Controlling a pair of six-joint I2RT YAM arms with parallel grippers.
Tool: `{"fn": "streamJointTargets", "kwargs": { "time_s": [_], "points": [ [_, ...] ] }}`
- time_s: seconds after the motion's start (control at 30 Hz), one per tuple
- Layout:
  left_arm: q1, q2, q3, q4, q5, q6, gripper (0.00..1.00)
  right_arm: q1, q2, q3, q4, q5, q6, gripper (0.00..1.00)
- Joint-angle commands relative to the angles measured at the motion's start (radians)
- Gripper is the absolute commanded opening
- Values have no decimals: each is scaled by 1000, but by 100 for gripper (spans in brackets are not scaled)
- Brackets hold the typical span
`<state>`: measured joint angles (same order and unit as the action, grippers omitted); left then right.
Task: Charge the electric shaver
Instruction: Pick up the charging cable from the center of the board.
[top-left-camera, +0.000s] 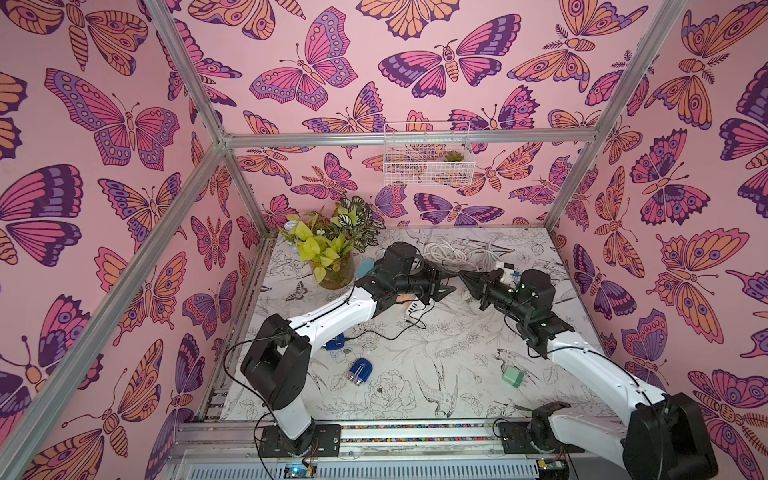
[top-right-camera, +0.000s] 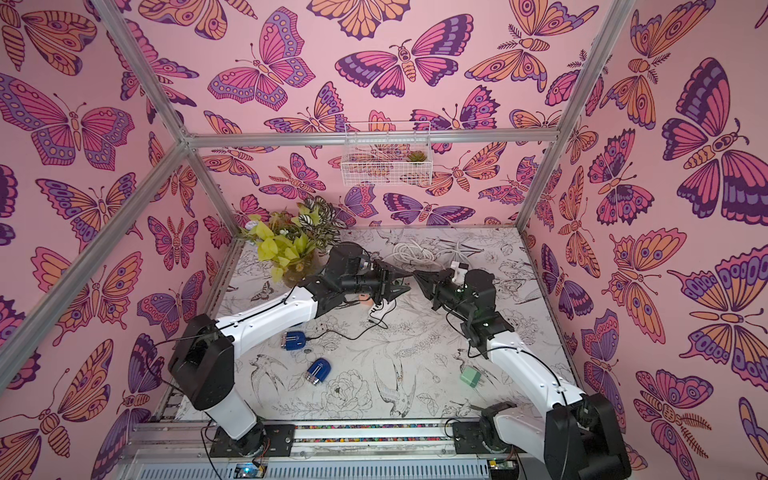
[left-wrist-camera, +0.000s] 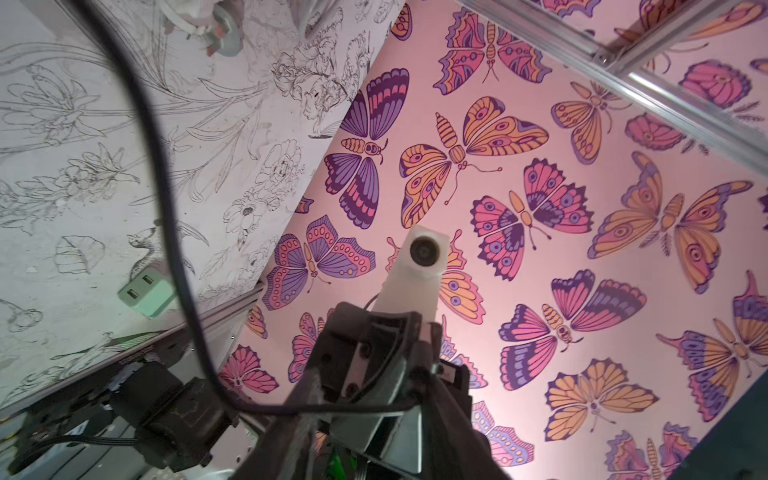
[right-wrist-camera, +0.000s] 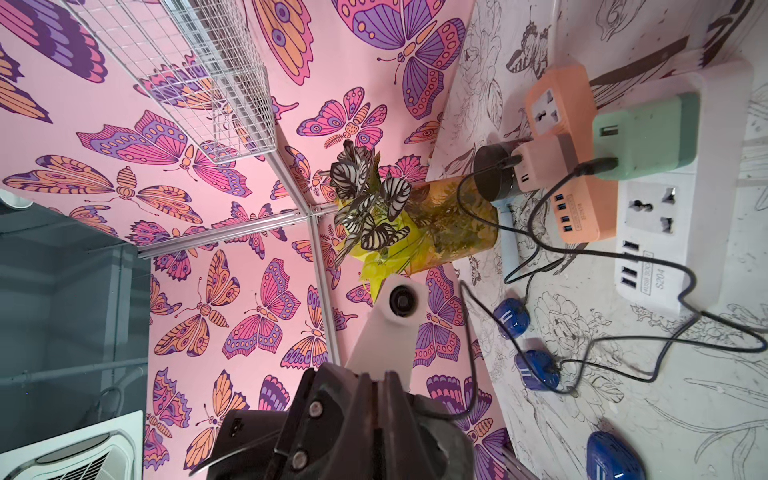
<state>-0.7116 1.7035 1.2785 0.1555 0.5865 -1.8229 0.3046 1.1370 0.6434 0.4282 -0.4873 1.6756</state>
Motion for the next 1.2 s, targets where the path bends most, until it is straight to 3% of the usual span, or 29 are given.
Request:
{"fn": "streamJointTargets", "kwargs": {
  "time_s": [0.0, 0.3, 0.43, 0.57, 0.63, 0.77, 1.03, 1.17],
  "points": [
    [14, 16, 13, 47, -32, 14, 31, 8, -35, -2, -2, -13, 6, 0],
    [15, -9, -38, 91, -39, 25, 13, 8, -40, 0, -19, 4, 10, 0],
    [17, -11, -42, 101, -31, 27, 16, 8, -30, -2, 7, -10, 27, 0],
    [15, -7, -42, 101, -28, 38, 28, 8, -29, 3, 15, -28, 36, 0],
    [16, -2, -38, 101, -23, 49, 28, 8, -38, 4, -2, -32, 33, 0],
    [13, 6, -37, 106, -21, 62, 20, 8, -54, -6, -24, -38, 34, 0],
    [-9, 22, -25, 134, -4, 62, 16, 8, -76, -18, -46, -30, 33, 0],
    [-12, 10, -41, 145, -3, 61, 5, 8, -76, -19, -53, -25, 35, 0]
  ]
}}
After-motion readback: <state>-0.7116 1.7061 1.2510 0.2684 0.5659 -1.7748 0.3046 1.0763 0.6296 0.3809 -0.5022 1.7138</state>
